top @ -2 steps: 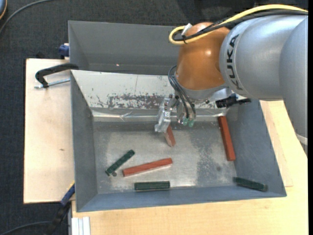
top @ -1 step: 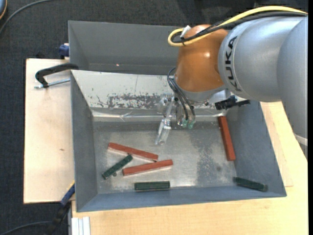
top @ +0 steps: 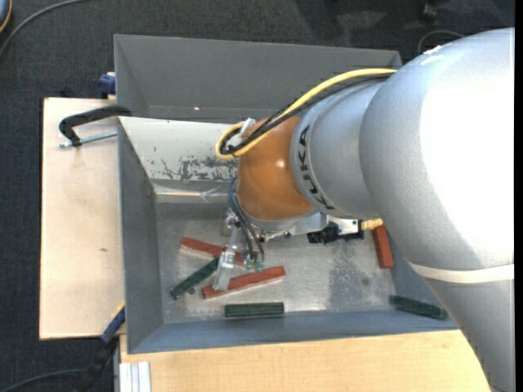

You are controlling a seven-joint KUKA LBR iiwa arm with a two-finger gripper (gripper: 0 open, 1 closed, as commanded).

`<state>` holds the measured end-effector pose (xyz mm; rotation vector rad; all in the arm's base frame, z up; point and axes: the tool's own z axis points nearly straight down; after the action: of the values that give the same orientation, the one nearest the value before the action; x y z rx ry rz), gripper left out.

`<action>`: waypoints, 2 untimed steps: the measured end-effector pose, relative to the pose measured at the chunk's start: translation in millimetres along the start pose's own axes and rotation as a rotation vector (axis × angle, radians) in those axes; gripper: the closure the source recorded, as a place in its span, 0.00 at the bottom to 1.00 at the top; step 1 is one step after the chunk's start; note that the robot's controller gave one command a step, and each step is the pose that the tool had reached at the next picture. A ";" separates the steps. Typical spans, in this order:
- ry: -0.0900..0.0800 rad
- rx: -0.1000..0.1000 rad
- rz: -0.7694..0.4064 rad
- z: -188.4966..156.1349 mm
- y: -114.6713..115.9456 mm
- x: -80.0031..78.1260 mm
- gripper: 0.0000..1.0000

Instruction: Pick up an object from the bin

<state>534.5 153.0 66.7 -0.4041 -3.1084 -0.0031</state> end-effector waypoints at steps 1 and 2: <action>-0.009 -0.003 0.005 -4.4 -2.2 -4.6 1.00; -0.009 -0.003 0.005 -4.3 -2.3 -4.5 1.00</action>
Offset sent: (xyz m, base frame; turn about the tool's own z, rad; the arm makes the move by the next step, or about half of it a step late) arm 0.0000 0.0000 0.0000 0.0000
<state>538.3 149.6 71.0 -0.4133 -3.1162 -0.0054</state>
